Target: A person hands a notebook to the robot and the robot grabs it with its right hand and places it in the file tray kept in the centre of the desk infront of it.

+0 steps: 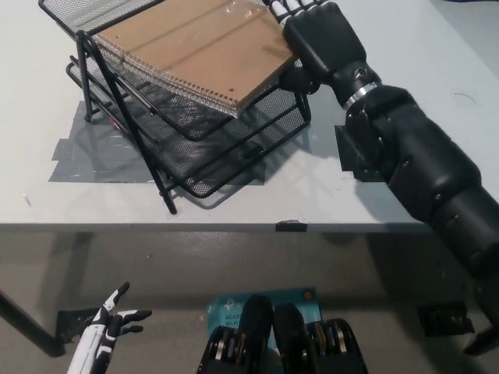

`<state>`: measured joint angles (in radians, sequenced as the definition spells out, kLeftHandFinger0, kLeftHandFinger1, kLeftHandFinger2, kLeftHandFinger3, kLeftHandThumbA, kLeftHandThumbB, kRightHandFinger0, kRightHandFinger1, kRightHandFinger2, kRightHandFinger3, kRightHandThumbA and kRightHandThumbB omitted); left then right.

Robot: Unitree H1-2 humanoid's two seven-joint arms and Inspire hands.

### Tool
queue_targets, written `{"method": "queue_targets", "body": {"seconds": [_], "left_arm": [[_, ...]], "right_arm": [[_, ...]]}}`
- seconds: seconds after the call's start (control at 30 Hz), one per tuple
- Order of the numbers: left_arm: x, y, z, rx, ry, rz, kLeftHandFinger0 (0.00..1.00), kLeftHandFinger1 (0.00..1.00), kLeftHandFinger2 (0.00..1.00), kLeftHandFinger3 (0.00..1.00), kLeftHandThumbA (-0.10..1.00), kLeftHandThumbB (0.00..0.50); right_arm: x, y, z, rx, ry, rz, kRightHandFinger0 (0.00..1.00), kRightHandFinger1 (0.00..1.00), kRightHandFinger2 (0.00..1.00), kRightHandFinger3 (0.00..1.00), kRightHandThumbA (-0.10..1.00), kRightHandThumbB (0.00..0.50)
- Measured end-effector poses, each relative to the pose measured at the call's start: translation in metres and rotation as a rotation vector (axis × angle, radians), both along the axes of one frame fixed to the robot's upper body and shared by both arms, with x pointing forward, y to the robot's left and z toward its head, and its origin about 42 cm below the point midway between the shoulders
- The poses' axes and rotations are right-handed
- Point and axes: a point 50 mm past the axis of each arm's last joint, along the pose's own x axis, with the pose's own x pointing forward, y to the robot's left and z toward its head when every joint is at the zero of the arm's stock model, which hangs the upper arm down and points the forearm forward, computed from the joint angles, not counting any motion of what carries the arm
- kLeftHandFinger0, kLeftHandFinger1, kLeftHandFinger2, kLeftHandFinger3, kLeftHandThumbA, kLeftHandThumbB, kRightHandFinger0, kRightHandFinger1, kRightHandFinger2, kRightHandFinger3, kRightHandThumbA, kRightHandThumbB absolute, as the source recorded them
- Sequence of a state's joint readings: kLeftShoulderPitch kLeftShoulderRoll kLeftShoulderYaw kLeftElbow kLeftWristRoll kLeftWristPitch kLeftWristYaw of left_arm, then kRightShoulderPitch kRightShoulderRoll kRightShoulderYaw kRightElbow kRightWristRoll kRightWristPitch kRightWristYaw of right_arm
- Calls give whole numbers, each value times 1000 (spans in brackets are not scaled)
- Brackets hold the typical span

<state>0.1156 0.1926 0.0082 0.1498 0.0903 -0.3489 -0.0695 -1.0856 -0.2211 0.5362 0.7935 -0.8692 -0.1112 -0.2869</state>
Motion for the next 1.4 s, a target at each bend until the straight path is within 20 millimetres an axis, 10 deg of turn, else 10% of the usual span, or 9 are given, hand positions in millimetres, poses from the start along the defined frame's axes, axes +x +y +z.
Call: {"method": "queue_targets", "body": {"seconds": [0.43, 0.67, 0.77, 1.23, 1.4], "left_arm": [[11, -2, 6, 0, -16, -4, 885, 781, 687, 1000, 909, 349], [16, -2, 8, 0, -21, -6, 939, 775, 655, 1000, 854, 376], [18, -2, 9, 0, -22, -5, 935, 763, 675, 1000, 848, 394], [25, -3, 12, 0, -20, -5, 932, 752, 653, 1000, 797, 398], [25, -3, 12, 0, -12, -3, 759, 715, 672, 1000, 814, 383]], "right_arm": [[1, -18, 12, -43, 181, -17, 1000, 1000, 1000, 1000, 300, 500], [-2, -28, 23, -65, 295, -15, 1000, 1000, 1000, 1000, 522, 500], [-3, -35, 27, -69, 322, -18, 1000, 1000, 1000, 1000, 1000, 500], [-23, -129, 59, -3, 463, -86, 1000, 1000, 1000, 1000, 1000, 500], [-34, -157, 62, 38, 509, -100, 1000, 1000, 1000, 1000, 1000, 500]]}}
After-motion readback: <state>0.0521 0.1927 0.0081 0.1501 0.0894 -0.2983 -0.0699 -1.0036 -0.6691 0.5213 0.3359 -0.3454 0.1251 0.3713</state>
